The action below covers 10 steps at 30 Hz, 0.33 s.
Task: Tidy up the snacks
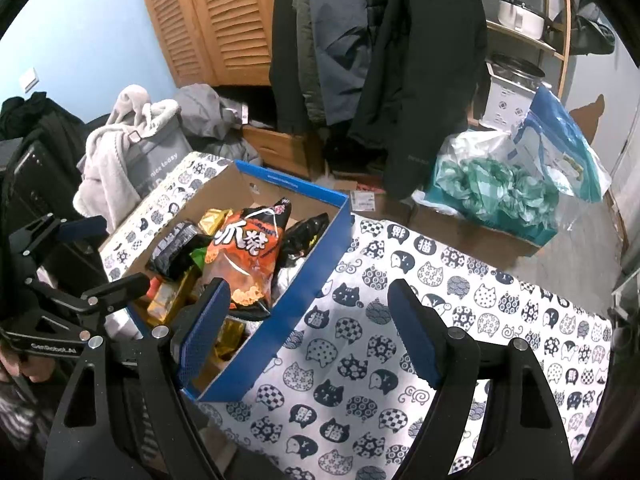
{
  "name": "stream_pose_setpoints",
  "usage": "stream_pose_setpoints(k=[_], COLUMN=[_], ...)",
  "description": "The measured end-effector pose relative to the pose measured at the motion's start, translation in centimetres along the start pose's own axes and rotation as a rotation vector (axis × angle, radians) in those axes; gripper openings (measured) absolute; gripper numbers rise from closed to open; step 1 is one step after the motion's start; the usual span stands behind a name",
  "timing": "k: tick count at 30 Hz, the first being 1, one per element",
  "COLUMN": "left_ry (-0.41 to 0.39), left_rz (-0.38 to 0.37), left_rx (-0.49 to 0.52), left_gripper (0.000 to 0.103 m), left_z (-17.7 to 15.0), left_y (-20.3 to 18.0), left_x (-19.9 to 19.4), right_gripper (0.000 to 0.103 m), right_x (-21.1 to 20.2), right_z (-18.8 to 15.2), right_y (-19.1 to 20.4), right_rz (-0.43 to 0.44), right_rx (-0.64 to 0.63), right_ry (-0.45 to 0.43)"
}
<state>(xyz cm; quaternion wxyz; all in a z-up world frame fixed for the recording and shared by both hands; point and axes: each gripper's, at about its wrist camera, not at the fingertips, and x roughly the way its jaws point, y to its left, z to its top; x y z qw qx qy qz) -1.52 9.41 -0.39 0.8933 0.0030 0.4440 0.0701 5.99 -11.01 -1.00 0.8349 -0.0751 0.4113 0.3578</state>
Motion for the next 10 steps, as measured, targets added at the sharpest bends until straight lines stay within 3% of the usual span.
stream_pose_setpoints(k=[10], left_ry=[-0.012], left_rz=[-0.002], left_rx=[0.001], left_gripper=[0.099], left_z=[-0.09], left_y=[0.16], left_x=[-0.23], right_gripper=[0.08], right_x=[0.14], right_z=[-0.28], right_y=[-0.14], right_rz=[-0.001], right_rx=[0.0], right_ry=[0.006])
